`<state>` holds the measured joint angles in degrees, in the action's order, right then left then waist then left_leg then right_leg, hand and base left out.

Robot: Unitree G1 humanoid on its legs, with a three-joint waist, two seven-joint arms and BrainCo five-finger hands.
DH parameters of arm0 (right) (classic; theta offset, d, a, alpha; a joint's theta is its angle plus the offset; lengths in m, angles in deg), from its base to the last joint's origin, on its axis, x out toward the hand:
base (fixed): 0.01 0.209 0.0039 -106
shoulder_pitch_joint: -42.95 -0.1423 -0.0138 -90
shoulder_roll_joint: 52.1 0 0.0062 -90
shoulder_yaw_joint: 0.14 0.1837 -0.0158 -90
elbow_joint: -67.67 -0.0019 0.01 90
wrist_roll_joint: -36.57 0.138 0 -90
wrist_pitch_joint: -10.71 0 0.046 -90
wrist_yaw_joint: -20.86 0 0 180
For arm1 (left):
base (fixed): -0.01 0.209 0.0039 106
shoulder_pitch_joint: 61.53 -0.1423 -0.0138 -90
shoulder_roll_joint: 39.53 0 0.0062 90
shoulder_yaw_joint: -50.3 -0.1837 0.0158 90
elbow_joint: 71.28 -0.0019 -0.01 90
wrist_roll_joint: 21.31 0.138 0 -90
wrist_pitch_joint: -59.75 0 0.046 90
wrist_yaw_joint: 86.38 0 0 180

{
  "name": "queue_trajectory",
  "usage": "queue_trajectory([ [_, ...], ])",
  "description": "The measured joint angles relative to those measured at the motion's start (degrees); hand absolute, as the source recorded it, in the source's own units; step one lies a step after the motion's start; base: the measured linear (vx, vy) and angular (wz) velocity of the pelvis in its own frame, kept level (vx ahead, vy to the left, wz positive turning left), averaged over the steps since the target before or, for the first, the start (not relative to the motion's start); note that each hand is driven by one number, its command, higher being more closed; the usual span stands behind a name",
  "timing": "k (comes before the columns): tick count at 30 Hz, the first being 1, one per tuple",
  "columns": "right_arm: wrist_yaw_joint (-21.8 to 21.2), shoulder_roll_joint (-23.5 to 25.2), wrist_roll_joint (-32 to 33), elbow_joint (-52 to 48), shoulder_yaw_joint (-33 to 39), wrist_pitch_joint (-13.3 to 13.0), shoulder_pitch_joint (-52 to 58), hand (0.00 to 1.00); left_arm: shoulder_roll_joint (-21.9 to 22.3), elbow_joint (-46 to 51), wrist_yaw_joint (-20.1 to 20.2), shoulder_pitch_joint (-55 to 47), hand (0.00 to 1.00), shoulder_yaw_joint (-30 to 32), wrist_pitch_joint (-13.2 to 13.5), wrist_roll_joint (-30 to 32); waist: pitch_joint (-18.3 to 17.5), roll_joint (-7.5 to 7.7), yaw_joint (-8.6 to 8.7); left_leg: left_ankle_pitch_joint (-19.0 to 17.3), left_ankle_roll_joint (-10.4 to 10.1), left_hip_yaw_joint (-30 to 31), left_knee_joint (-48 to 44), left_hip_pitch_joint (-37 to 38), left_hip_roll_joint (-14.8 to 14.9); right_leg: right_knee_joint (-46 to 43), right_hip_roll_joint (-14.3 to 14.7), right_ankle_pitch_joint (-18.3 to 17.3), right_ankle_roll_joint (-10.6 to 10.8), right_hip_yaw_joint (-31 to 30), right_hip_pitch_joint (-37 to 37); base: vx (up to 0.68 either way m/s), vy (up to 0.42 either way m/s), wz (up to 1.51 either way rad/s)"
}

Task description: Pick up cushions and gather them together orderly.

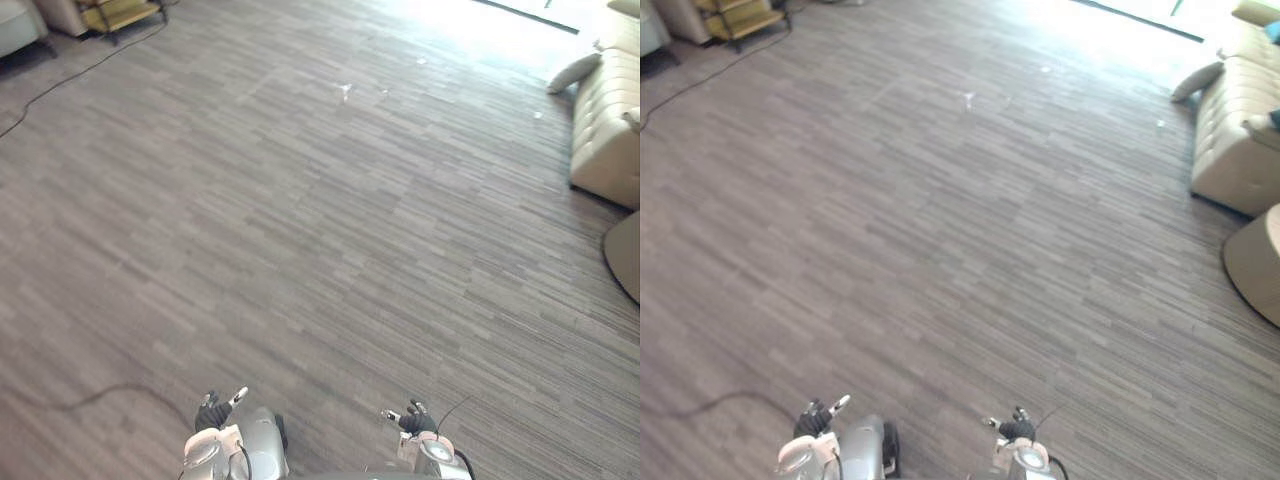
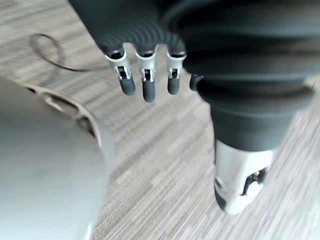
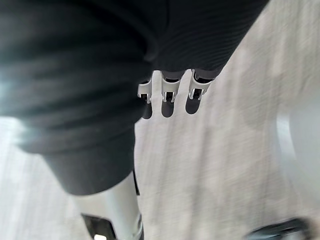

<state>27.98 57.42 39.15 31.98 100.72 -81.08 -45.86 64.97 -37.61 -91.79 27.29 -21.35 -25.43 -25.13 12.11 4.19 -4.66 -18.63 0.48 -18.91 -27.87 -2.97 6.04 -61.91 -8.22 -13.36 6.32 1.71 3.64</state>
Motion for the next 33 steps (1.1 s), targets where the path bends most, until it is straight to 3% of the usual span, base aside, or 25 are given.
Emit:
queue_trajectory([
  [3, -0.29, 0.01, -0.45, -2.11, -0.01, -0.52, -0.27, 0.0, 0.1, -1.4, -0.02, 0.71, 0.0, -2.26, -0.28, 0.47, 0.38, -1.69, 1.37, -1.74, -0.61, -1.87, 8.25, 9.57, -0.42, 0.7, -1.29, -3.07, -3.87, 10.43, 8.91, 0.65, 0.165, -0.47],
  [6, -0.41, -1.13, -0.49, -2.21, 0.43, -1.08, -1.66, 0.0, -0.11, -4.26, 0.31, 2.61, 0.0, -6.58, -0.36, 1.36, 0.46, -1.73, 3.25, -1.52, -0.98, -4.05, 15.86, 18.28, -1.0, 20.15, -0.34, -2.64, -6.28, 21.36, 17.55, 0.62, 0.084, -0.01],
  [7, -0.5, -1.99, -0.49, -1.68, 1.12, -1.02, -2.15, 0.0, 0.2, -4.96, 0.63, 2.94, 0.0, -8.44, -0.32, 1.6, 0.55, -1.57, 4.54, -1.52, -0.98, -3.91, 19.19, 22.21, -1.75, 35.04, 1.53, 3.3, -6.26, 22.64, 19.45, 0.55, 0.008, 0.27],
  [8, -0.51, -2.1, -0.5, -1.61, 1.52, -0.98, -2.11, 0.0, 0.26, -5.2, 0.67, 2.7, 0.0, -8.83, -0.34, 1.76, 0.61, -1.43, 4.72, -1.52, -0.98, -3.85, 19.9, 23.46, -2.22, 38.67, 1.79, 4.88, -6.26, 22.72, 19.45, 1.02, -0.015, 0.5],
  [9, -0.51, -2.94, -0.52, -0.79, 2.66, -0.74, -1.43, 0.0, 0.74, -5.36, 0.77, 2.75, 0.0, -9.15, -0.27, 2.77, 0.63, -1.42, 5.27, -1.3, -1.38, -2.0, 21.21, 28.29, -3.46, 42.72, 2.34, 14.58, -12.23, 20.86, 19.17, 0.93, -0.069, 0.3],
  [10, -0.8, -3.76, -0.36, -0.94, 3.04, -0.45, -1.19, 0.0, 1.55, -5.3, 0.84, 2.68, 0.0, -8.58, -0.25, 2.97, 0.08, -2.57, 5.46, 0.39, -4.37, -1.42, 20.5, 29.52, -2.28, 38.83, 2.16, 15.02, -14.71, 20.68, 19.52, 0.79, -0.067, 0.19],
  [11, -0.85, -3.94, -0.48, -1.13, 3.39, -0.44, -1.3, 0.0, 2.09, -5.31, 0.9, 2.59, 0.0, -8.11, -0.24, 3.33, -0.04, -3.49, 5.44, 1.47, -6.21, -1.24, 19.56, 29.49, -1.28, 36.89, 2.35, 13.04, -15.02, 20.87, 19.9, 0.62, -0.121, -0.01],
  [12, -1.01, -4.06, -0.58, -1.86, 4.62, -0.46, -1.34, 0.0, 2.44, -5.35, 0.98, 2.67, 0.0, -8.18, -0.28, 3.87, -0.24, -4.96, 6.02, 4.35, -8.6, 0.41, 13.45, 27.59, 0.39, 32.71, 2.55, 9.15, -14.93, 21.33, 20.08, 0.46, -0.117, -0.07],
  [13, -1.14, -4.3, -0.83, -2.05, 4.83, -0.44, -1.41, 0.0, 2.62, -5.25, 1.04, 2.66, 0.0, -7.93, -0.26, 3.99, -0.01, -5.7, 6.09, 6.1, -8.35, 1.27, 8.21, 25.64, 1.55, 31.75, 3.29, 7.31, -14.92, 21.31, 19.35, 0.9, -0.195, -0.23],
  [14, -1.2, -4.87, -1.09, -2.2, 4.74, -0.43, -1.61, 0.0, 2.87, -5.14, 1.03, 2.34, 0.0, -5.74, -0.33, 4.44, 1.0, -7.48, 6.14, 16.43, -8.94, 4.75, -10.57, 18.39, 5.44, 31.86, 5.53, 3.63, -14.58, 20.67, 15.56, 0.73, -0.128, -0.33],
  [15, -1.07, -5.04, -1.09, -2.26, 4.71, -0.39, -1.7, 0.0, 3.03, -4.76, 1.0, 2.04, 0.0, -5.23, -0.42, 4.54, 1.29, -8.11, 6.01, 18.36, -9.58, 6.18, -18.06, 15.12, 7.03, 32.41, 6.45, 2.8, -14.73, 20.35, 13.86, 0.84, -0.095, -0.58],
  [16, -0.85, -5.09, -1.25, -1.72, 4.56, -0.08, -2.06, 0.0, 3.14, -3.37, 1.07, 2.0, 0.0, -3.6, -0.46, 4.78, 1.98, -8.51, 5.4, 17.47, -9.2, 6.63, -33.82, 8.75, 10.42, 33.75, 8.79, 0.65, -14.94, 18.7, 8.7, 0.69, -0.021, -0.6],
  [17, -0.7, -4.68, -1.2, -1.31, 4.4, 0.25, -2.1, 0.0, 3.04, -2.25, 1.01, 1.89, 0.0, -2.89, -0.41, 4.78, 2.42, -8.02, 4.82, 15.03, -8.35, 6.49, -40.02, 5.87, 11.71, 35.05, 9.64, -0.54, -14.94, 17.44, 4.57, 0.81, -0.009, -0.77],
  [18, -0.5, -3.55, -1.08, -1.0, 3.78, 0.41, -2.14, 0.0, 2.55, -0.28, 1.03, 1.01, 0.0, -1.93, -0.17, 4.75, 2.77, -6.49, 4.45, 11.39, -5.75, 5.72, -43.23, 1.8, 12.05, 38.19, 9.82, -2.26, -14.11, 15.29, -2.0, 0.66, 0.0, -0.55],
  [20, -0.4, -2.98, -0.2, -0.81, 1.89, 0.51, -1.68, 0.0, 2.14, 2.19, 1.01, 0.06, 0.0, -1.74, 0.2, 4.66, 2.42, -5.16, 4.1, 8.44, -4.05, 3.91, -39.29, -5.58, 12.15, 43.53, 9.61, -3.56, -13.04, 12.84, -8.81, 0.57, 0.047, -0.53],
  [22, -0.3, -2.56, -0.19, -0.74, 1.28, 0.85, -1.72, 0.0, 2.1, 3.38, 0.98, -0.24, 0.0, -1.29, 0.73, 4.54, 2.3, -4.91, 3.72, 6.3, -3.21, 2.25, -29.38, -11.36, 10.94, 46.96, 8.78, -4.17, -11.47, 10.8, -13.02, 0.57, 0.12, -0.58],
  [23, -0.25, -2.15, -0.15, -0.61, 1.24, 0.88, -1.75, 0.0, 2.29, 3.61, 0.75, -0.61, 0.0, -1.16, 1.0, 4.48, 2.38, -4.8, 2.98, 6.15, -3.37, 1.59, -17.12, -14.17, 8.66, 48.42, 7.24, -4.91, -9.64, 8.76, -15.48, 0.62, 0.207, -0.8],
  [26, 0.17, -1.76, -0.12, 1.41, 1.84, 0.84, -1.75, 0.0, 2.69, 3.93, 0.44, -1.03, 0.0, -0.01, 1.31, 3.11, 1.98, -5.09, 0.89, 11.92, -4.39, 1.82, 7.31, -16.18, 4.0, 51.75, 4.5, -6.99, -6.36, 4.68, -21.05, 0.71, 0.304, -0.81],
  [27, 0.29, -1.45, -0.15, 3.25, 1.92, 0.89, -1.81, 0.0, 2.47, 3.7, 0.51, -1.12, 0.0, -0.29, 1.64, 2.53, 0.96, -4.52, 0.44, 19.87, -2.8, 2.48, 6.4, -15.99, 3.21, 52.16, 3.13, -7.46, -6.08, 1.42, -22.8, 0.74, 0.391, -0.85],
  [28, 0.25, -0.76, -0.19, 3.39, 1.81, 1.01, -1.92, 0.0, 2.05, 3.71, 0.6, -1.1, 0.0, -0.35, 1.6, 2.62, 0.38, -3.58, 0.24, 18.72, -1.68, 1.96, 5.17, -16.18, 2.59, 51.79, 2.11, -7.16, -6.51, 0.62, -22.72, 0.89, 0.498, -0.72],
  [29, 0.01, 0.31, -0.24, 2.92, 1.33, 0.92, -1.86, 0.0, 1.41, 3.69, 0.64, -1.07, 0.0, -0.35, 1.44, 2.67, -0.54, -2.14, 0.54, 14.38, -0.43, 0.73, 1.56, -16.5, 2.22, 48.2, 0.36, -4.62, -6.56, -1.37, -21.06, 0.87, 0.516, -0.42],
  [30, 0.04, 0.3, -0.21, 2.93, 1.96, 0.9, -1.23, 0.0, 1.04, 3.21, 0.57, -1.17, 0.0, -0.37, 1.45, 2.58, -1.06, -1.43, 0.49, 9.83, 0.68, -0.15, -2.41, -15.43, 1.84, 40.35, -0.99, -1.82, -2.95, -3.27, -18.87, 0.72, 0.429, -0.37],
  [31, 0.04, 0.46, -0.2, 2.93, 2.17, 0.9, -1.06, 0.0, 0.74, 2.96, 0.52, -1.1, 0.0, -0.57, 1.43, 2.56, -1.06, -1.04, 0.47, 8.54, 0.85, -0.72, -2.85, -14.46, 1.44, 36.44, -1.52, -0.92, -1.54, -3.96, -17.54, 0.69, 0.415, -0.27],
  [32, 0.03, 0.1, -0.29, 2.86, 2.65, 0.77, -0.76, 0.0, -0.42, 1.5, 0.36, -0.69, 0.0, -1.64, 0.98, 2.58, -1.04, 0.23, 0.88, 4.95, 0.89, -1.96, -3.08, -10.05, -0.51, 18.57, -3.43, 4.26, 2.73, -5.86, -11.19, 0.53, 0.287, -0.1],
  [33, 0.03, 0.09, -0.3, 2.82, 2.67, 0.71, -0.83, 0.0, -0.61, 1.17, 0.33, -0.46, 0.0, -1.68, 0.86, 2.6, -0.94, 0.29, 1.07, 4.13, 0.85, -2.14, -2.92, -8.32, -0.99, 13.64, -3.94, 5.02, 3.59, -5.72, -9.29, 0.91, 0.409, -0.12],
])
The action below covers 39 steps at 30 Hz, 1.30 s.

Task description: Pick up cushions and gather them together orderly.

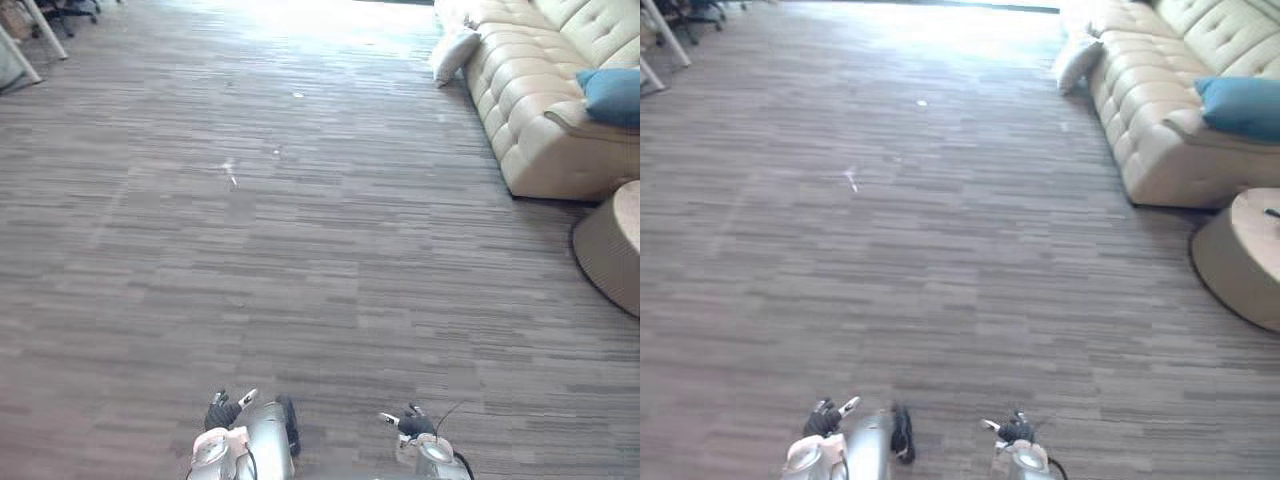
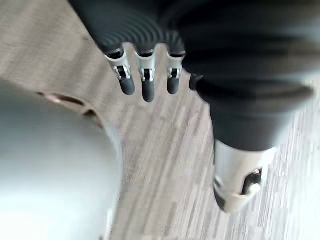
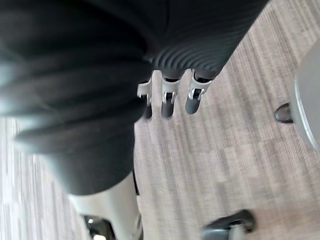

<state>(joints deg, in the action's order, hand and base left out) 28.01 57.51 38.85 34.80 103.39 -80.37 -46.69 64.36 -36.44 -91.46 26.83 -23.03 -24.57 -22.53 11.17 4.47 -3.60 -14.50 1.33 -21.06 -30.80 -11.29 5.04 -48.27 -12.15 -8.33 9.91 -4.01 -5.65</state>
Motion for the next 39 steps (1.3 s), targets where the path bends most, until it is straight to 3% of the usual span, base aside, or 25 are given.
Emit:
queue_trajectory([
  [1, -0.23, -0.5, -0.11, -0.46, -0.31, -0.53, -0.07, 0.0, -0.14, -2.05, -0.22, 0.0, 0.0, -0.37, -1.03, 0.0, 0.41, -0.87, 0.64, -2.43, 0.09, -0.39, 2.28, 7.85, -1.17, -12.63, -0.99, -0.82, -0.88, 2.99, 5.04, 0.62, 0.213, -0.16],
  [3, -0.47, -0.63, -0.14, -1.28, -0.34, -0.65, 0.04, 0.0, 0.3, -2.49, -0.33, 0.04, 0.0, -1.26, -1.13, 0.0, -0.12, -1.81, 0.8, -3.49, -0.02, -0.79, 6.15, 13.51, -1.29, -15.42, -0.94, -2.95, -3.35, 6.91, 9.96, 0.53, 0.148, -0.16],
  [5, -0.5, -0.69, -0.18, -3.04, -0.12, -1.31, -0.07, 0.0, 0.41, -3.0, -0.3, 0.45, 0.0, -3.07, -1.13, 0.03, -0.09, -2.51, 1.02, -4.38, -0.5, -1.1, 12.4, 20.21, -1.28, -11.35, -0.82, -5.6, -6.1, 14.65, 19.35, 0.65, 0.098, -0.06],
  [6, -0.54, -1.54, -0.28, -3.54, -0.11, -1.33, -0.78, 0.0, 0.11, -4.37, -0.19, 0.84, 0.0, -4.42, -1.2, 0.11, 0.24, -2.81, 1.69, -4.41, -1.09, -1.45, 16.63, 24.79, -1.31, 1.16, -0.09, -5.49, -7.17, 20.77, 23.79, 0.53, 0.044, 0.03],
  [7, -0.51, -1.81, -0.37, -3.58, -0.04, -1.27, -0.83, 0.0, 0.08, -4.59, -0.15, 0.83, 0.0, -4.81, -1.23, 0.11, 0.29, -2.9, 1.95, -4.41, -1.09, -1.52, 17.75, 26.08, -1.35, 5.46, 0.31, -4.93, -7.4, 22.22, 24.25, 0.53, 0.001, 0.16],
  [9, -0.53, -2.48, -1.25, -3.72, 0.98, -1.2, -0.81, 0.0, 0.03, -5.26, 0.07, 0.89, 0.0, -6.55, -1.12, 0.6, 0.4, -2.77, 3.67, -4.6, -1.42, -0.36, 22.6, 31.78, -2.49, 24.92, 2.35, 1.3, -8.56, 25.02, 25.89, 0.54, -0.048, 0.48],
  [10, -0.52, -2.7, -1.33, -3.77, 1.36, -1.15, -0.8, 0.0, 0.23, -5.24, 0.18, 0.65, 0.0, -6.63, -1.1, 1.03, 0.43, -2.78, 4.01, -4.81, -1.69, 0.36, 23.49, 33.09, -2.76, 28.19, 2.59, 2.71, -8.86, 24.95, 26.13, 0.69, -0.098, 0.82],
  [11, -0.5, -3.7, -1.52, -3.53, 1.76, -0.93, -0.22, 0.0, 0.87, -5.23, 0.34, 0.33, 0.0, -6.62, -1.09, 1.17, 0.58, -3.16, 4.45, -5.34, -1.9, 2.42, 24.69, 35.97, -2.91, 28.8, 3.22, 7.44, -11.82, 23.05, 26.22, 0.76, -0.125, 0.71],
  [12, -0.83, -4.6, -1.39, -3.95, 2.08, -0.92, 0.32, 0.0, 2.11, -5.13, 0.36, 0.48, 0.0, -6.47, -0.99, 1.24, 0.15, -4.46, 4.79, -5.17, -1.86, 4.6, 23.64, 37.56, -1.91, 22.65, 3.52, 8.93, -13.79, 22.19, 27.37, 0.76, -0.144, 0.55],
  [14, -1.39, -5.43, -1.46, -4.47, 2.33, -1.09, -0.29, 0.0, 3.29, -5.25, 0.41, -0.11, 0.0, -6.28, -1.03, 2.24, -0.31, -7.25, 4.69, -4.98, -2.02, 7.04, 13.6, 34.54, 1.33, 15.26, 4.14, 1.89, -14.62, 22.91, 28.37, 0.84, -0.263, 0.09],
  [16, -1.56, -6.25, -1.66, -4.51, 3.16, -0.75, -0.43, 0.0, 3.9, -5.12, 0.62, -0.06, 0.0, -4.37, -1.12, 2.53, 0.0, -9.92, 4.71, 3.1, -6.12, 11.95, -9.38, 25.12, 6.2, 13.91, 6.53, -3.52, -14.79, 24.13, 24.95, 0.74, -0.234, -0.06],
  [17, -1.38, -6.48, -1.33, -4.43, 3.28, -0.41, -0.4, 0.0, 4.14, -5.03, 0.62, -0.57, 0.0, -3.25, -1.16, 2.59, 0.56, -10.45, 4.35, 13.55, -8.4, 14.0, -22.15, 19.53, 8.92, 15.23, 8.86, -5.69, -15.2, 23.79, 21.22, 0.68, -0.131, -0.36],
  [18, -1.2, -6.24, -1.03, -3.68, 3.28, -0.11, -0.35, 0.0, 3.94, -4.08, 0.75, -0.87, 0.0, -1.83, -1.1, 2.57, 0.85, -10.77, 4.08, 12.18, -7.6, 12.65, -34.23, 14.33, 12.03, 17.3, 10.99, -7.44, -16.04, 22.96, 15.63, 0.69, -0.107, -0.45],
  [21, -0.91, -4.86, 0.22, -2.2, 2.84, 0.11, -0.24, 0.0, 2.96, -1.27, 0.7, -1.75, 0.0, -0.27, -1.05, 2.56, 1.45, -7.73, 3.42, 6.23, -5.53, 9.65, -39.43, 5.46, 12.16, 25.1, 12.01, -9.46, -15.87, 20.68, 4.31, 0.65, -0.064, -0.38],
  [24, -0.41, -4.16, 1.24, -1.43, 1.82, 0.38, -0.34, 0.0, 2.81, 1.33, 0.37, -1.83, 0.0, 0.48, -0.44, 1.04, 1.39, -6.6, 2.41, 1.05, -4.22, 6.63, -25.0, -4.79, 10.15, 34.05, 11.85, -8.98, -14.22, 18.25, -3.99, 0.66, 0.042, -0.42],
  [25, -0.19, -3.44, 1.4, -1.33, 1.58, 0.4, -0.29, 0.0, 3.18, 2.63, 0.28, -1.74, 0.0, 0.45, 0.22, 0.7, 1.68, -5.94, 1.02, 1.76, -3.88, 6.02, -7.38, -7.58, 6.19, 36.93, 10.09, -9.68, -12.54, 16.58, -8.64, 0.71, 0.135, -0.6],
  [27, -0.05, -3.24, 1.49, -0.87, 1.55, 0.31, -0.25, 0.0, 3.4, 2.79, 0.15, -1.56, 0.0, 0.35, 0.41, 0.02, 1.47, -5.59, 0.12, 5.53, -4.08, 6.07, 4.43, -7.38, 3.58, 37.93, 9.04, -10.68, -11.13, 15.23, -10.39, 0.56, 0.156, -0.56],
  [28, 0.07, -3.65, 1.48, 0.15, 1.36, 0.11, -0.28, 0.0, 3.52, 2.66, 0.17, -1.76, 0.0, 0.31, 0.48, -0.64, 1.21, -6.1, -0.26, 11.58, -3.21, 6.9, 10.19, -7.86, 2.82, 38.73, 9.36, -11.95, -9.51, 13.44, -12.4, 0.84, 0.338, -0.7],
  [29, 0.21, -1.95, 1.48, 0.34, 0.19, 0.31, -0.69, 0.0, 2.83, 2.75, 0.28, -1.55, 0.0, 0.39, 0.48, -0.99, 0.32, -4.34, -0.75, 13.16, -0.99, 6.44, 8.04, -7.66, 1.05, 38.45, 6.86, -12.15, -9.18, 11.22, -13.57, 0.86, 0.346, -0.54],
  [30, 0.24, -1.12, 1.48, -0.17, -0.16, 0.14, -0.54, 0.0, 2.26, 2.71, 0.2, -1.48, 0.0, 0.09, 0.38, -0.93, -0.46, -3.17, -0.23, 11.5, -0.8, 5.49, 7.62, -7.76, 0.59, 37.49, 5.73, -11.22, -10.01, 10.79, -12.92, 0.88, 0.375, -0.49],
  [32, 0.13, 0.03, 1.14, 0.08, -0.54, 0.11, 0.16, 0.0, 1.65, 1.93, 0.18, -1.36, 0.0, 0.34, 0.2, -0.7, -1.13, -1.83, -0.7, 6.56, 0.87, 3.75, 3.88, -6.5, -0.01, 27.0, 3.2, -7.64, -6.68, 7.64, -8.7, 0.68, 0.323, -0.42],
  [33, 0.14, -0.01, 0.73, -0.17, -0.34, 0.07, 0.35, 0.0, 0.79, 1.15, -0.13, -0.77, 0.0, -0.25, -0.02, -0.56, -0.73, -0.53, -1.07, 2.6, 1.3, 2.06, 3.78, -1.5, -2.19, 6.92, 0.17, -1.36, -3.92, 3.99, -1.19, 0.64, 0.321, -0.32],
  [35, 0.1, -0.33, -0.07, -1.04, -0.49, -0.48, 0.45, 0.0, 0.46, -0.45, -0.52, -0.64, 0.0, -0.37, -0.49, -0.46, -0.35, -0.52, -0.08, -0.83, 1.35, 2.21, 4.93, 5.81, -4.54, -12.27, -1.05, 1.37, -3.29, 3.49, 5.78, 0.61, 0.252, -0.07],
  [37, 0.08, -0.6, -0.11, -2.67, -0.76, -0.97, 1.07, 0.0, 0.54, -1.45, -0.87, -0.54, 0.0, -1.42, -1.11, -0.04, -0.25, -1.66, 0.81, -2.55, 1.34, 2.79, 7.98, 12.23, -5.31, -18.29, -0.69, -0.55, -3.74, 5.64, 10.16, 0.55, 0.154, 0.14],
  [39, 0.02, -0.89, -0.11, -4.12, -0.69, -1.43, 1.16, 0.0, 0.7, -1.84, -0.9, -0.29, 0.0, -3.04, -1.09, -0.03, -0.35, -2.33, 0.81, -4.65, 1.55, 3.18, 13.02, 18.77, -5.37, -16.06, -0.73, -3.84, -5.93, 11.89, 18.05, 0.5, 0.097, 0.05],
])
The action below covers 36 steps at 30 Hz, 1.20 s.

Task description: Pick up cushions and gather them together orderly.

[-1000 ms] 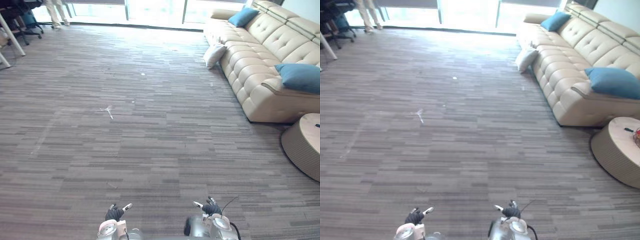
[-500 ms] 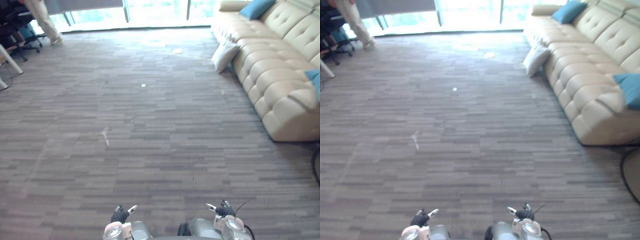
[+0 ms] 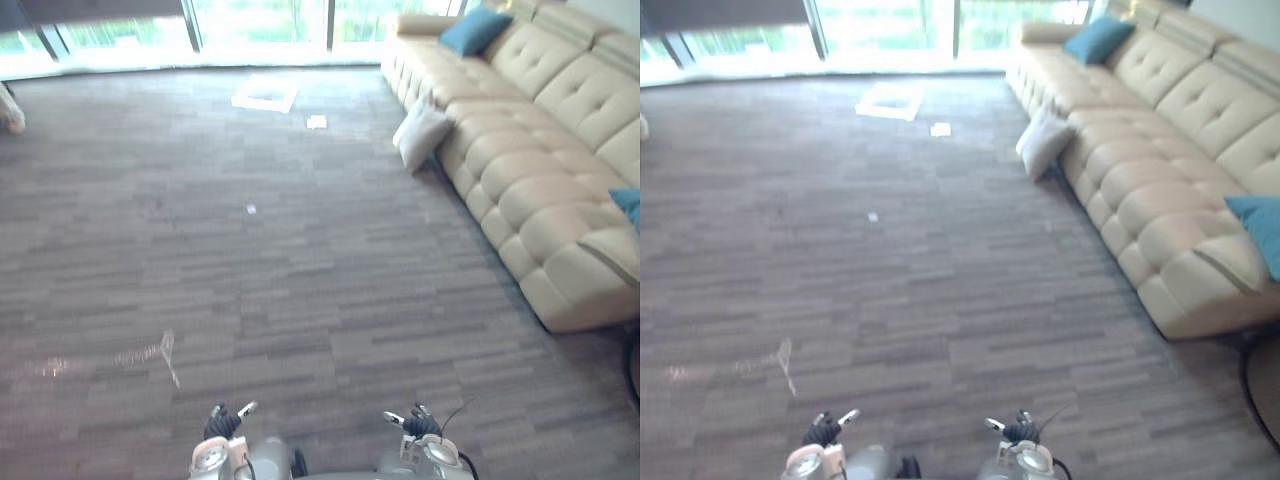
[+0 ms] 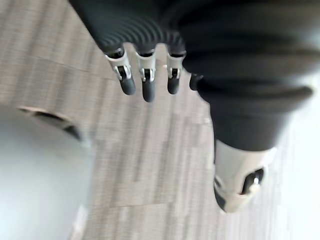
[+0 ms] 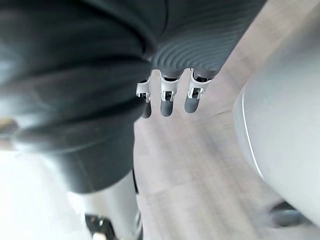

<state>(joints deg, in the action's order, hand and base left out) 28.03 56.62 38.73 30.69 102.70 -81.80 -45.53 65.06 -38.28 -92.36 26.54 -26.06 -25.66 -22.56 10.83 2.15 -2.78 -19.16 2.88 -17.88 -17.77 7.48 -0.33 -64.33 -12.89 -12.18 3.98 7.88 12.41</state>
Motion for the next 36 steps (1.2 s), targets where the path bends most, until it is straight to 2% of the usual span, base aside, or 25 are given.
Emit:
queue_trajectory([
  [2, -0.11, -0.48, 0.0, -1.63, 0.48, -0.44, -0.21, 0.0, -0.16, -1.11, -0.02, 0.41, 0.0, -0.11, -0.01, 0.02, 0.64, -0.13, 0.25, -1.03, -1.2, 0.18, 2.97, 4.78, 0.52, 10.92, 0.77, -1.45, -1.32, 5.95, 7.27, 0.6, 0.037, 0.13],
  [3, -0.16, -1.18, -0.01, -1.77, 0.57, -0.42, -0.2, 0.0, -0.2, -1.98, -0.01, 0.54, 0.0, -0.5, -0.01, 0.06, 0.75, -0.27, 0.91, -1.57, -1.64, 0.99, 5.35, 8.21, 0.87, 22.41, 2.15, -0.38, -1.83, 9.05, 8.34, 0.56, -0.013, 0.37],
  [5, -0.3, -1.69, -0.03, -1.73, 1.53, -0.27, 0.02, 0.0, -0.22, -2.34, 0.13, 0.71, 0.0, -1.84, 0.02, 0.24, 0.84, -0.37, 2.16, -2.41, -2.48, 2.8, 8.93, 12.57, 0.89, 36.42, 3.55, 3.72, -1.85, 10.81, 9.73, 0.66, -0.083, 0.69],
  [6, -0.32, -2.45, 0.0, -1.33, 2.3, -0.07, 0.25, 0.0, 0.47, -2.38, 0.42, 0.7, 0.0, -2.05, 0.02, 0.76, 1.22, -1.0, 3.04, -3.22, -2.61, 4.52, 10.9, 15.84, 1.23, 40.7, 4.57, 8.33, -3.78, 10.1, 9.98, 0.74, -0.131, 0.81],
  [7, -0.43, -2.76, 0.29, -1.31, 2.75, -0.1, 0.46, 0.0, 0.97, -2.47, 0.64, 0.59, 0.0, -2.09, 0.04, 0.99, 1.24, -1.6, 3.45, -3.25, -2.6, 5.58, 11.01, 16.84, 1.6, 39.06, 5.14, 10.9, -5.65, 9.16, 9.91, 0.81, -0.168, 0.79],
  [8, -0.41, -3.5, 0.07, -1.74, 2.72, -0.16, 0.5, 0.0, 1.92, -3.06, 0.96, 0.83, 0.0, -2.2, 0.07, 1.21, 0.58, -2.53, 3.75, -3.16, -2.59, 7.39, 9.55, 17.36, 3.03, 34.77, 5.31, 10.89, -7.75, 8.29, 10.7, 0.82, -0.206, 0.5],
  [9, -0.45, -4.16, 0.07, -2.32, 2.82, -0.3, 0.29, 0.0, 2.71, -3.49, 1.17, 1.18, 0.0, -2.27, 0.02, 1.26, 0.13, -4.43, 3.66, -2.84, -3.0, 8.69, 5.12, 16.36, 4.75, 28.85, 5.36, 5.79, -8.14, 9.08, 11.69, 0.81, -0.22, 0.37],
  [10, -0.51, -4.25, 0.05, -2.39, 2.84, -0.3, 0.02, 0.0, 3.16, -3.49, 1.2, 1.17, 0.0, -2.25, 0.02, 1.28, 0.09, -5.26, 3.73, -2.7, -3.25, 9.48, 1.8, 15.26, 5.36, 27.35, 5.48, 3.81, -8.22, 9.69, 11.41, 0.78, -0.226, 0.21],
  [11, -0.82, -4.89, -0.38, -2.44, 2.94, -0.14, -0.3, 0.0, 3.82, -3.42, 1.23, 1.29, 0.0, -1.98, 0.01, 1.34, 0.03, -6.66, 3.81, -0.84, -5.42, 11.02, -7.85, 11.75, 7.03, 25.63, 5.95, 0.3, -8.34, 10.75, 10.11, 0.76, -0.213, 0.14],
  [12, -0.89, -5.28, -0.56, -2.26, 2.95, 0.28, -0.34, 0.0, 4.19, -3.35, 1.25, 1.53, 0.0, -1.42, -0.04, 1.36, 0.28, -7.57, 3.83, 5.26, -7.14, 13.2, -19.61, 7.14, 8.34, 25.71, 6.82, -2.29, -8.5, 11.25, 7.39, 0.9, -0.226, 0.05],
  [13, -0.69, -5.54, -0.48, -2.05, 2.86, 0.87, -0.3, 0.0, 4.46, -3.04, 1.25, 1.48, 0.0, -0.18, -0.05, 1.39, 0.91, -8.09, 3.48, 14.79, -10.0, 13.94, -34.98, 0.38, 11.12, 28.55, 8.91, -4.64, -8.47, 11.05, 2.01, 0.74, -0.16, -0.05],
  [15, -0.29, -5.07, 0.09, -1.21, 2.86, 0.99, -0.32, 0.0, 4.23, -1.83, 1.25, 1.26, 0.0, 1.11, 0.0, 1.55, 1.23, -8.36, 3.4, 11.92, -7.8, 11.73, -47.44, -5.86, 14.36, 32.91, 11.01, -6.02, -8.82, 10.68, -5.62, 0.79, -0.109, -0.17],
  [16, -0.26, -4.2, 0.29, 0.23, 2.61, 1.23, -0.38, 0.0, 3.12, -0.38, 1.21, 1.07, 0.0, 1.16, 0.03, 1.63, 1.83, -6.03, 2.66, 8.88, -6.94, 9.66, -51.07, -11.72, 14.85, 38.23, 11.23, -6.51, -8.62, 9.98, -13.07, 0.84, -0.095, -0.18],
  [19, -0.07, -2.56, 0.6, 0.53, 2.17, 1.44, -0.4, 0.0, 2.19, 2.52, 1.21, 0.63, 0.0, 2.36, 0.19, 1.62, 1.71, -3.93, 1.53, 4.39, -5.36, 5.85, -43.68, -22.64, 14.77, 47.25, 10.62, -6.35, -8.21, 8.41, -22.29, 0.64, -0.031, -0.34],
  [21, 0.2, -2.32, 0.76, 0.82, 1.0, 1.62, -0.39, 0.0, 2.29, 3.09, 1.07, 0.6, 0.0, 3.56, 0.21, 0.83, 2.12, -3.15, -0.33, 4.06, -4.82, 4.2, -28.68, -28.65, 12.14, 51.42, 8.46, -7.37, -4.85, 5.76, -28.02, 0.72, 0.127, -0.64],
  [23, 0.37, -2.62, 0.73, 2.38, 0.96, 1.58, -0.39, 0.0, 2.43, 3.36, 0.63, -0.08, 0.0, 4.04, 0.78, -0.66, 1.83, -4.11, -1.12, 9.84, -5.38, 5.24, -9.62, -29.42, 9.53, 51.36, 7.79, -8.62, -3.23, 2.81, -31.61, 0.76, 0.277, -0.63],
  [24, 0.52, -2.92, 0.73, 3.13, 0.44, 1.55, -0.43, 0.0, 2.88, 3.44, 0.53, -0.69, 0.0, 4.02, 1.51, -2.03, 1.38, -4.19, -1.83, 17.66, -4.51, 6.64, -9.1, -28.99, 8.68, 50.29, 7.28, -9.45, -3.13, -0.78, -33.26, 0.78, 0.347, -0.64],
  [26, 0.64, -0.42, 0.69, 3.43, 0.34, 1.38, -0.56, 0.0, 1.01, 3.47, 0.6, -0.51, 0.0, 4.26, 1.31, -2.08, -1.01, 0.12, -1.59, 12.12, -2.99, 3.4, -12.55, -29.04, 6.75, 46.02, 3.2, -6.99, -3.6, -5.35, -30.9, 0.76, 0.369, -0.48],
  [28, 0.51, 0.89, 0.32, 3.53, -0.14, 1.41, -0.56, 0.0, 0.79, 3.32, 0.54, -0.35, 0.0, 5.03, 1.26, -2.12, -1.34, 1.58, -2.49, 6.64, -1.57, 1.2, -16.77, -27.33, 6.23, 33.81, 1.21, -1.6, 1.11, -10.07, -25.98, 0.72, 0.385, -0.49],
  [29, 0.18, 0.85, 0.05, 4.11, -0.01, 1.48, -0.41, 0.0, 0.38, 2.37, 0.31, -0.14, 0.0, 4.69, 1.06, -1.83, -1.3, 1.89, -2.27, 3.96, -1.2, 0.18, -17.21, -24.53, 5.28, 23.22, 0.13, 3.14, 4.29, -12.0, -22.02, 0.69, 0.344, -0.31],
  [30, 0.13, 0.64, -0.03, 3.8, 0.12, 1.42, -0.12, 0.0, 0.24, 1.53, -0.11, 0.06, 0.0, 4.45, 0.62, -1.53, -1.15, 1.72, -2.09, 2.03, -1.03, -0.21, -16.44, -20.45, 3.91, 11.15, -0.65, 5.25, 7.7, -12.17, -17.56, 0.79, 0.341, -0.22],
  [31, 0.11, 0.33, -0.02, 3.7, 0.04, 1.14, -0.33, 0.0, 0.23, 0.77, -0.3, 0.03, 0.0, 4.36, 0.0, -1.23, -0.84, 1.35, -1.67, 0.8, -0.94, -0.28, -15.02, -16.66, 3.11, 4.74, -0.82, 4.97, 7.17, -10.89, -15.1, 0.63, 0.236, -0.15],
  [33, 0.02, -0.33, -0.07, 1.74, -0.05, 0.8, -0.13, 0.0, 0.49, -0.14, -0.39, -0.36, 0.0, 2.86, -0.39, -1.1, -0.24, -0.36, -0.38, -0.77, -0.89, -0.43, -8.79, -7.26, 2.12, -2.32, -1.01, 1.55, 2.86, -4.57, -8.81, 0.53, 0.147, -0.06],
  [35, -0.03, -0.57, -0.47, -0.14, 0.19, 0.23, 0.01, 0.0, 0.35, -1.16, -0.34, -0.53, 0.0, 0.79, -0.39, -0.98, -0.23, -1.22, -0.02, -1.66, -1.19, -0.47, -2.26, 0.22, 2.16, 1.03, -0.47, -1.76, 0.8, 2.67, -0.72, 0.61, 0.079, -0.01],
  [36, -0.12, -0.79, -1.13, -0.43, 0.25, -0.18, -0.5, 0.0, -0.24, -2.01, -0.29, -0.32, 0.0, 0.03, -0.34, -0.86, 0.26, -0.87, 0.41, -1.29, -2.01, -0.56, 1.07, 3.98, 2.35, 8.72, 0.34, -3.08, -0.26, 6.48, 3.7, 0.64, 0.034, 0.09],
])
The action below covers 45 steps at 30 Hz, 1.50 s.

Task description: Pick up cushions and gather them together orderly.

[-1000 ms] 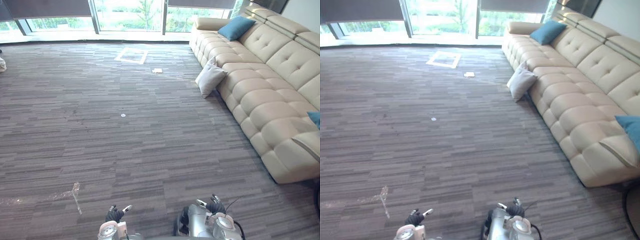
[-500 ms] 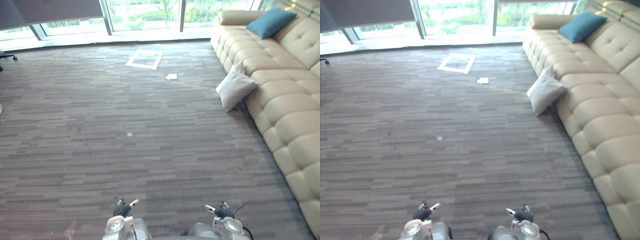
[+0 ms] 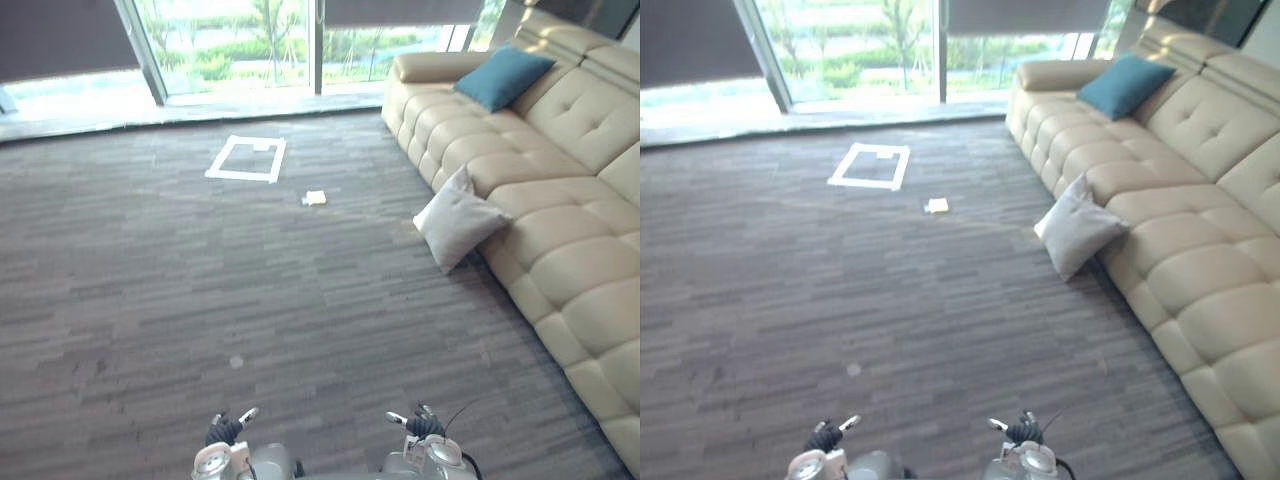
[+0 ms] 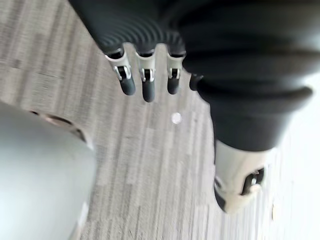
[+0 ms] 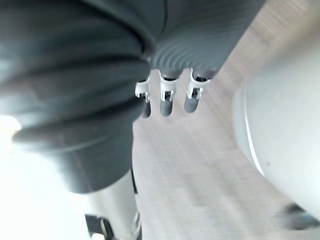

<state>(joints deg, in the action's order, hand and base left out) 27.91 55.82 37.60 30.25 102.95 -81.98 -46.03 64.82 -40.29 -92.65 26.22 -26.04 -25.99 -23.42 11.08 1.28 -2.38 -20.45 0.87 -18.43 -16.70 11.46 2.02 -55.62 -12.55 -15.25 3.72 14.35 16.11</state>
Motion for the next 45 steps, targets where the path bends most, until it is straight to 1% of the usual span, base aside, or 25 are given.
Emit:
queue_trajectory([
  [2, -0.22, -0.65, -0.11, -0.02, 0.25, -0.12, -0.13, 0.0, -0.18, -0.95, -0.02, 0.11, 0.0, -0.38, 0.0, 0.98, 0.05, 0.16, 0.41, -0.08, -0.27, -0.04, 4.47, 4.82, 0.07, 13.85, 1.35, 1.17, -1.39, 4.25, 3.11, 0.57, -0.026, 0.22],
  [4, -0.28, -1.74, -1.01, 0.48, 0.22, 0.19, -0.14, 0.0, -0.4, -1.37, 0.27, -0.09, 0.0, -1.97, 0.03, 1.84, 0.02, 0.09, 1.12, -0.31, -1.76, 0.4, 9.14, 10.11, -0.09, 31.33, 4.75, 7.88, -2.86, 5.57, 4.85, 0.69, -0.09, 0.4],
  [6, -0.63, -2.62, -0.64, 1.18, 0.45, 0.51, 0.2, 0.0, 0.43, -1.5, 0.41, -0.48, 0.0, -1.82, 0.02, 2.14, -0.35, -0.55, 2.36, -0.88, -2.91, 2.75, 9.17, 13.65, 0.74, 30.66, 6.85, 16.85, -10.14, 2.85, 4.99, 0.78, -0.125, 0.37],
  [7, -0.61, -3.2, -1.24, 0.53, 0.25, 0.48, -0.41, 0.0, 1.33, -1.68, 0.67, -0.69, 0.0, -1.78, 0.04, 3.03, -0.25, -2.6, 2.08, 0.88, -5.81, 3.45, 6.61, 13.42, 2.85, 26.85, 7.04, 12.96, -10.27, 3.65, 5.08, 0.76, -0.164, 0.23],
  [8, -0.73, -3.34, -1.35, 0.38, 0.58, 0.53, -0.53, 0.0, 1.86, -1.6, 1.07, -0.51, 0.0, -1.88, 0.02, 3.75, -0.15, -3.12, 2.29, 2.7, -7.24, 4.82, 3.82, 12.49, 3.12, 24.54, 6.89, 10.43, -9.77, 3.97, 5.01, 0.74, -0.194, 0.05],
  [9, -0.77, -3.64, -1.34, 0.29, 1.1, 0.52, -0.48, 0.0, 2.46, -1.28, 1.28, -0.41, 0.0, -1.43, 0.13, 3.76, -0.1, -3.44, 2.84, 5.18, -6.81, 6.12, -2.2, 10.51, 3.91, 23.27, 7.4, 7.6, -9.62, 4.24, 4.05, 0.71, -0.232, 0.19],
  [10, -0.79, -4.01, -1.3, 0.24, 1.48, 0.6, -0.4, 0.0, 2.95, -1.31, 1.22, 0.01, 0.0, -0.37, 0.06, 3.74, 0.47, -4.69, 2.98, 9.01, -6.9, 8.8, -14.85, 5.83, 6.05, 23.69, 8.13, 5.15, -9.59, 4.88, 1.1, 0.68, -0.203, 0.06],
  [11, -0.59, -4.4, -1.08, 0.12, 1.44, 1.05, -0.27, 0.0, 3.15, -1.04, 1.22, 0.17, 0.0, 1.21, 0.04, 3.62, 0.99, -5.74, 2.64, 16.09, -7.49, 11.56, -29.78, -0.43, 8.37, 25.23, 9.58, 2.88, -9.79, 4.87, -2.76, 0.77, -0.178, -0.05],
  [13, -0.12, -4.17, -0.93, 0.25, 1.39, 1.35, -0.12, 0.0, 3.5, 0.11, 1.23, 0.01, 0.0, 3.47, 0.01, 3.22, 1.35, -6.1, 2.22, 15.08, -7.25, 10.87, -45.63, -7.07, 12.24, 26.58, 11.85, 0.05, -10.2, 3.66, -8.7, 0.61, -0.081, -0.32],
  [15, -0.1, -3.02, -0.82, 0.71, 1.07, 1.7, 0.15, 0.0, 2.74, 2.24, 1.18, -0.93, 0.0, 4.03, 0.14, 3.02, 1.89, -4.01, 1.84, 10.77, -5.7, 8.96, -51.31, -14.35, 13.5, 30.45, 12.48, -2.25, -9.29, 1.41, -16.55, 0.56, -0.056, -0.45],
  [19, 0.16, -1.9, 0.2, 0.77, -0.61, 1.77, -0.1, 0.0, 2.78, 5.15, 1.13, -1.13, 0.0, 5.1, 0.53, 1.68, 1.51, -3.17, 0.0, 5.02, -3.95, 5.97, -37.19, -25.94, 12.03, 37.53, 11.6, -3.07, -6.92, -5.5, -24.29, 0.51, 0.081, -0.86],
  [21, 0.43, -1.79, 0.21, 1.14, -0.99, 2.08, 0.21, 0.0, 3.16, 6.15, 1.06, -0.85, 0.0, 5.25, 1.17, 0.7, 1.77, -2.27, -1.26, 5.59, -3.78, 6.92, -23.16, -28.87, 8.01, 39.06, 8.55, -4.31, -4.8, -9.24, -28.04, 0.68, 0.328, -0.96],
  [23, 0.73, -1.95, 0.19, 1.14, -2.63, 1.93, 0.33, 0.0, 3.72, 6.15, 0.71, -1.07, 0.0, 5.2, 1.74, 0.76, 1.28, -2.82, -1.52, 9.44, -5.26, 10.0, -10.55, -29.37, 5.46, 38.75, 7.45, -7.04, -2.18, -13.11, -29.02, 0.6, 0.399, -1.07],
  [24, 0.76, -1.56, 0.18, 1.96, -3.68, 1.94, 0.64, 0.0, 3.84, 6.06, 0.65, -1.04, 0.0, 5.69, 1.82, -0.3, 0.88, -2.49, -1.86, 12.59, -4.59, 10.21, -13.64, -29.25, 5.08, 37.69, 6.42, -8.75, -0.97, -16.6, -30.1, 0.55, 0.441, -1.06],
  [25, 0.73, 0.12, 0.15, 1.98, -4.79, 1.96, 0.62, 0.0, 2.67, 5.76, 0.41, -1.12, 0.0, 5.64, 1.57, -0.12, -0.64, -0.43, -1.69, 8.86, -4.16, 7.56, -15.13, -28.91, 4.77, 35.28, 5.1, -7.45, -2.86, -19.91, -28.52, 0.55, 0.433, -0.96],
  [27, 0.61, 1.54, 0.12, 2.09, -5.66, 1.62, 1.05, 0.0, 1.52, 5.08, 0.29, -1.1, 0.0, 5.8, 1.58, -0.35, -1.41, 1.5, -1.41, 5.96, -2.64, 4.88, -16.35, -27.11, 4.71, 29.61, 3.98, -4.65, -0.26, -22.9, -25.9, 0.51, 0.365, -0.64],
  [30, 0.52, 1.52, 0.04, 2.11, -6.3, 1.67, 1.46, 0.0, 0.77, 3.24, -0.31, -0.87, 0.0, 5.77, 1.18, -0.31, -1.75, 2.34, -1.84, 2.36, -0.67, -0.43, -16.28, -20.72, 4.94, 12.96, 2.8, -0.46, 4.02, -23.57, -19.81, 0.45, 0.258, -0.8],
  [31, 0.38, 1.52, -0.02, 1.84, -6.36, 1.51, 1.4, 0.0, 0.7, 2.5, -0.39, -0.81, 0.0, 5.61, 0.7, -0.25, -1.51, 1.95, -1.83, 1.5, -0.43, -1.95, -15.27, -17.07, 5.09, 5.17, 1.56, -0.09, 4.66, -19.58, -16.23, 0.38, 0.194, -1.06],
  [34, 0.17, 1.53, -1.08, -0.34, -6.06, 0.99, 1.45, 0.0, 0.35, 0.74, -0.52, -0.25, 0.0, 4.3, -0.02, -0.14, -1.12, 1.08, -1.0, -0.02, -1.11, -5.99, -8.88, -7.94, 5.52, -1.52, -2.85, -1.62, 1.12, -3.89, -8.66, 0.36, 0.145, -0.87],
  [38, 0.15, 0.9, -1.1, -0.14, -3.85, 0.57, 0.72, 0.0, -0.4, -0.81, -0.57, 0.03, 0.0, 1.08, -0.04, -0.15, -0.84, 0.57, -0.56, 0.74, -2.56, -11.62, -0.74, -0.12, 5.93, 13.33, -2.4, -1.96, -1.29, 9.22, -3.75, 0.33, 0.028, -0.55],
  [39, 0.14, 0.55, -1.1, 0.09, -3.85, 0.55, 0.41, 0.0, -0.56, -1.42, -0.48, 0.05, 0.0, 0.15, -0.04, -0.08, -0.74, 0.41, -0.43, 1.04, -3.11, -12.5, 0.64, 0.96, 6.02, 17.2, -1.77, -1.07, -2.1, 11.16, -3.03, 0.23, -0.036, -0.43],
  [41, 0.06, -0.34, -1.1, 0.3, -3.77, 0.55, -0.03, 0.0, -1.37, -2.49, 0.1, 0.29, 0.0, -2.35, -0.06, 0.94, -0.54, 0.35, 0.27, 2.07, -4.93, -13.35, 4.69, 4.38, 4.85, 27.81, 1.04, 5.83, -4.61, 12.81, -1.95, 0.37, -0.098, -0.31],
  [42, -0.07, -0.98, -1.13, 0.26, -3.22, 0.56, 0.06, 0.0, -1.25, -2.8, 0.29, 0.39, 0.0, -2.24, -0.12, 1.5, -0.52, 0.76, 0.7, 2.19, -5.26, -12.59, 6.01, 6.5, 4.18, 28.74, 1.78, 8.92, -8.36, 11.36, -2.18, 0.4, -0.113, -0.28],
  [44, -0.2, -2.12, -1.12, 0.18, -1.87, 0.5, 0.1, 0.0, 0.66, -2.55, 0.59, 0.38, 0.0, -2.27, 0.0, 2.99, -0.96, -1.96, 0.93, 3.86, -7.94, -10.61, 3.56, 6.26, 6.17, 26.89, 2.5, 5.68, -8.16, 11.72, -2.47, 0.4, -0.155, -0.15],
  [45, -0.19, -2.62, -1.08, -0.14, -0.62, 0.51, -0.07, 0.0, 1.31, -2.06, 0.81, 0.69, 0.0, -2.17, 0.06, 3.72, -0.31, -2.86, 1.96, 3.81, -7.92, -8.62, -2.24, 4.59, 7.79, 26.81, 3.16, 4.06, -8.1, 12.28, -3.72, 0.39, -0.204, 0.07],
])
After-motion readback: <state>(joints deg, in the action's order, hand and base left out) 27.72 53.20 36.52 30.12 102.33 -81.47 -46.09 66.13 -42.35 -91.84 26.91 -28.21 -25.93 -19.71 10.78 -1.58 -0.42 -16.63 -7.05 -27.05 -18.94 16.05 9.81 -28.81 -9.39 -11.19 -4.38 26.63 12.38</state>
